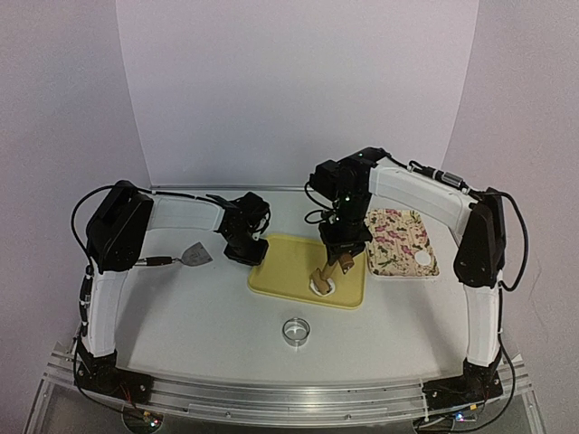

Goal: Roll out the dumpling wrappers from the dough

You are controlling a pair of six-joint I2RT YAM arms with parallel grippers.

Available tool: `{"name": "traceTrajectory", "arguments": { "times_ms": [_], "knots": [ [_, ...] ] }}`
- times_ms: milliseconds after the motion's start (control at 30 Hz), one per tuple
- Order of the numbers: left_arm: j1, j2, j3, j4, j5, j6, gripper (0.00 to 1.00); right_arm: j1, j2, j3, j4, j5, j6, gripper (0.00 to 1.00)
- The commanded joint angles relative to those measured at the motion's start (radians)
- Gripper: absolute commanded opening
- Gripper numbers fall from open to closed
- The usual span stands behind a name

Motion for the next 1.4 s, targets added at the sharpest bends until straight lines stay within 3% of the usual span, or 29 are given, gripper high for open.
{"name": "traceTrajectory", "arguments": {
  "times_ms": [0,467,767,1100,1367],
  "knots": [
    [0.0,-0.005,0.031,-0.032,-0.048,0.022,0.0,0.002,-0.018,-0.027,-0.324,0.058,0.004,0.0],
    [0.008,-0.017,0.017,-0.021,-0.046,0.018,0.0,0.002,0.027,-0.115,-0.318,0.089,-0.001,0.0],
    [0.006,-0.021,0.011,0.0,-0.013,0.021,0.0,0.002,0.067,-0.133,-0.193,0.009,0.024,0.0],
    [0.005,-0.021,0.013,0.01,0.01,0.013,0.0,0.002,0.126,-0.116,-0.119,-0.002,0.023,0.0],
    [0.018,0.0,0.016,-0.02,-0.022,0.002,0.0,0.007,0.134,0.013,-0.108,-0.058,-0.003,0.0]
  ]
}}
